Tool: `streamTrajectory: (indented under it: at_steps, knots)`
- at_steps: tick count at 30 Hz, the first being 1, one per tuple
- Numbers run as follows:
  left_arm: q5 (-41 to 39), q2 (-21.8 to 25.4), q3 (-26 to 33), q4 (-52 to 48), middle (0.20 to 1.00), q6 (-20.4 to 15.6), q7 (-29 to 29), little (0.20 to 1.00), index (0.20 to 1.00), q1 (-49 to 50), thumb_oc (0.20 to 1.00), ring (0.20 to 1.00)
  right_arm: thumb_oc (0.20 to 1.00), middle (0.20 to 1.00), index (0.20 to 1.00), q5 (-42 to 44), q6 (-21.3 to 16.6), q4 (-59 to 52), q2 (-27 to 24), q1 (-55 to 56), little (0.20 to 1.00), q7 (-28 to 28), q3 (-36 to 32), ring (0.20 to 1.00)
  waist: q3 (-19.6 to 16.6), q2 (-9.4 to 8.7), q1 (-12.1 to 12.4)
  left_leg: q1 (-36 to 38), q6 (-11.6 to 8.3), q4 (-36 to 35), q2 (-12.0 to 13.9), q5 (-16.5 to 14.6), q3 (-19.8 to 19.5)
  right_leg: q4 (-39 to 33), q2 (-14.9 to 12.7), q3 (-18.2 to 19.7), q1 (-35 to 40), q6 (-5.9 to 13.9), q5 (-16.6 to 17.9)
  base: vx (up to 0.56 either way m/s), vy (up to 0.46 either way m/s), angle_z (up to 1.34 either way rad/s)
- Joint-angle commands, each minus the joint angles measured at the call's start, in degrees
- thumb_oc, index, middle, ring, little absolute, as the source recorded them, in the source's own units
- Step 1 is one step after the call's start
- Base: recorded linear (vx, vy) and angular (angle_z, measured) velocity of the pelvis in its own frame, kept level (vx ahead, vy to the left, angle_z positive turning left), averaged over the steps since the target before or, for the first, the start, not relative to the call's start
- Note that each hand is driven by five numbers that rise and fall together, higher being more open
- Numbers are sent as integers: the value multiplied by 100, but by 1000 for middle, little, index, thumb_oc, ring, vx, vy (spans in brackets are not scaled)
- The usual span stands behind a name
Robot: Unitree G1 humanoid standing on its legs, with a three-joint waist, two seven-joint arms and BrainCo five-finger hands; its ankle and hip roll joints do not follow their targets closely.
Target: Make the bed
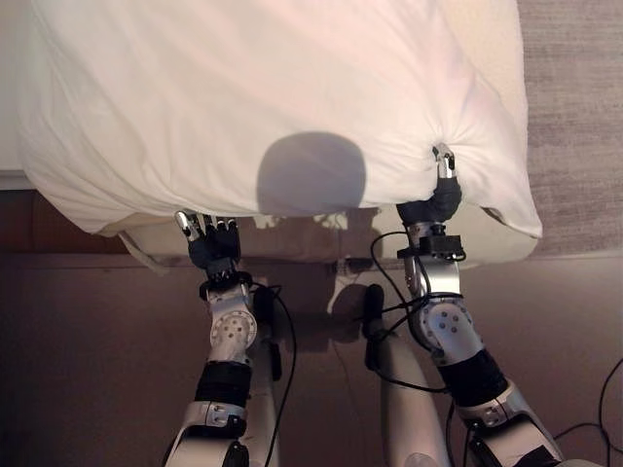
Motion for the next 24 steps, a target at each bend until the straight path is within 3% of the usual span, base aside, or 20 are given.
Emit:
streamTrajectory:
  at_steps: [1,8,18,24]
  knots:
    - [129,75,-105,-473,1000,117,-537,1000,1000,4,1000,1000,200,200,200,-224,-228,-1134,181,237,200,794,-542,200,-482,6,1,-131,291,-166,-291,71,24,-281,382,-165,85,6,69,0,0,0]
    - [309,286,-95,-612,1000,12,-410,1000,1000,-201,1000,1000,200,200,200,-216,-183,-1047,183,219,200,774,-522,200,-478,38,-11,-107,304,-135,-287,41,50,-255,392,-120,94,10,75,0,0,0]
    - [1187,1174,-267,-288,1000,-61,1066,1000,1000,-764,1000,1000,200,200,200,-139,-95,-836,-67,26,200,340,-364,200,-466,189,-124,-108,309,-12,-291,-3,118,-191,350,-90,106,30,70,0,0,0]
    - [1399,1368,-151,-27,1000,-233,1655,1000,1000,-1054,1000,1000,200,200,200,-159,-105,-774,-159,-11,200,146,-411,200,-498,231,-148,-189,300,47,-285,24,144,-173,330,-83,43,19,100,0,0,0]
